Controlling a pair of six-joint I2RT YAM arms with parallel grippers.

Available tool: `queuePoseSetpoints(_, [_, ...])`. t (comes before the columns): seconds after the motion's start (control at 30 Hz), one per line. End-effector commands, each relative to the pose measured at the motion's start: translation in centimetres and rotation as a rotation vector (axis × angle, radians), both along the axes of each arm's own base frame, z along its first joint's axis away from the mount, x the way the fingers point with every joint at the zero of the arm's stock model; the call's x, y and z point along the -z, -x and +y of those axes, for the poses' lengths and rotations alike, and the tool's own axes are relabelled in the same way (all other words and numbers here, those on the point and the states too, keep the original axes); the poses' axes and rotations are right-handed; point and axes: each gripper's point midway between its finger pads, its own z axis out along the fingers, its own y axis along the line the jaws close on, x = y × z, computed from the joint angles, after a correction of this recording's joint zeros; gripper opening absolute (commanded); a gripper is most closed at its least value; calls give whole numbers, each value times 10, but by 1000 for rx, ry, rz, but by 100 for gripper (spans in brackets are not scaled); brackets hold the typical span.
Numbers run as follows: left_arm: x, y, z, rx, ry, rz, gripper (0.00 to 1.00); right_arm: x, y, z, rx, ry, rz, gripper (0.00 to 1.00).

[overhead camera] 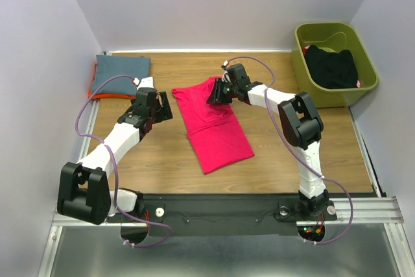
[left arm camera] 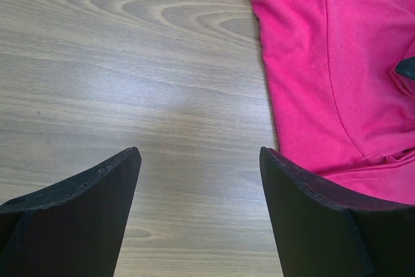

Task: Fold and stack the t-shirts
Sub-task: Fold the tshirt

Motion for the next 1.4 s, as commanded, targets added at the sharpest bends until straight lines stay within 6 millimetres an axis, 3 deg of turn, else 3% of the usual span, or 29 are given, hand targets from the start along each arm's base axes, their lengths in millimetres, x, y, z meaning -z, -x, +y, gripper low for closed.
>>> queuePoseSetpoints(0.0, [-8, -5, 0, 8, 2, -34, 86, -25, -3, 12, -33, -47, -54, 36])
queuePoseSetpoints(0.3, [-10, -5, -1, 13, 8, -40, 86, -23, -2, 10, -38, -55, -40, 35])
queuePoseSetpoints(0.53, [-12, -4, -1, 13, 11, -49, 86, -55, -5, 4, -31, -69, -116, 34])
queuePoseSetpoints(0.8, [-10, -3, -1, 14, 10, -43, 86, -53, -7, -6, -9, -152, -98, 26])
queuePoseSetpoints(1.1, [-6, -3, -2, 20, 10, -32, 86, -28, 11, 0, -70, -277, -53, 19])
queuePoseSetpoints(1.13, [-5, -3, -2, 22, 8, -30, 86, -33, 9, 3, -71, -312, -81, 19])
queuePoseSetpoints(1.37, [-2, -4, -2, 23, 5, -20, 86, 21, 22, -1, -79, -313, -23, 18])
